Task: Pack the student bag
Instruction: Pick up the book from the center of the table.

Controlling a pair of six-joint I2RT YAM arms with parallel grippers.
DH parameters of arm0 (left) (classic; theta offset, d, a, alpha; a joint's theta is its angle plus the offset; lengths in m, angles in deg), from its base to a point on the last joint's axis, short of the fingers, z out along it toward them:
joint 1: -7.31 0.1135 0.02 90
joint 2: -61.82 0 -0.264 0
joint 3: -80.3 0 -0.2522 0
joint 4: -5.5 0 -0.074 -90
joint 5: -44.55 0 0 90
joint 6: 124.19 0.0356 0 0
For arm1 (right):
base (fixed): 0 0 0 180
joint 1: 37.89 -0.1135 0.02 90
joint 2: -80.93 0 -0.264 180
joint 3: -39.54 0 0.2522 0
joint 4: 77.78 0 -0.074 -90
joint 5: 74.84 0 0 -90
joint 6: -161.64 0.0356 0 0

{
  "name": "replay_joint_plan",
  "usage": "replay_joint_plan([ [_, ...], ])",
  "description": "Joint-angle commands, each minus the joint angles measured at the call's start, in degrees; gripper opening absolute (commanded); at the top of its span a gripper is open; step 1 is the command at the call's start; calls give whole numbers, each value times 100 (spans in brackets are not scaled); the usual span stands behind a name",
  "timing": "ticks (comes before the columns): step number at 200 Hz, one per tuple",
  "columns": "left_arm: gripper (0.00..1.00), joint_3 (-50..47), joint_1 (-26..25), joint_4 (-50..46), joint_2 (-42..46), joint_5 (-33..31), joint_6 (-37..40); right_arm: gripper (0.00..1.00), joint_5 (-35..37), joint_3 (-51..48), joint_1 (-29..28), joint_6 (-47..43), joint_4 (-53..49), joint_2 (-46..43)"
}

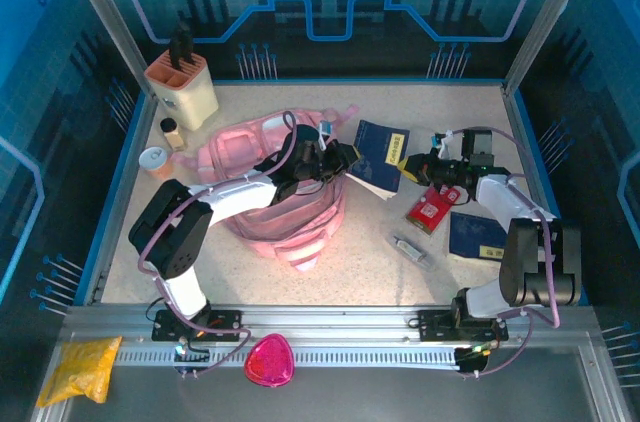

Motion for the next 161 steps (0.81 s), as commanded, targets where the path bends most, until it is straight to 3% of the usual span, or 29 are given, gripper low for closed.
replay_joint_plan([
  [1, 0, 34, -22, 65, 425, 144, 143, 17, -82, 125, 26, -166, -46, -66],
  [15, 0, -7, -17, 88, 560, 83, 123, 31, -32, 106, 36, -207, -148, -121],
  [42, 0, -94, -18, 122, 861, -92, 46, 67, -13, -76, 37, -52, -64, -176],
  [73, 0, -243, -32, 415, 1006, -165, -140, 87, -437, -313, -295, 618, 842, -121],
  [132, 0, -385, -36, 238, 1104, -409, 30, 93, -857, -776, -804, 2989, 4078, -90],
  [161, 0, -504, -33, -134, 1271, -694, 298, 79, -788, -843, -810, 3333, 4490, -142],
])
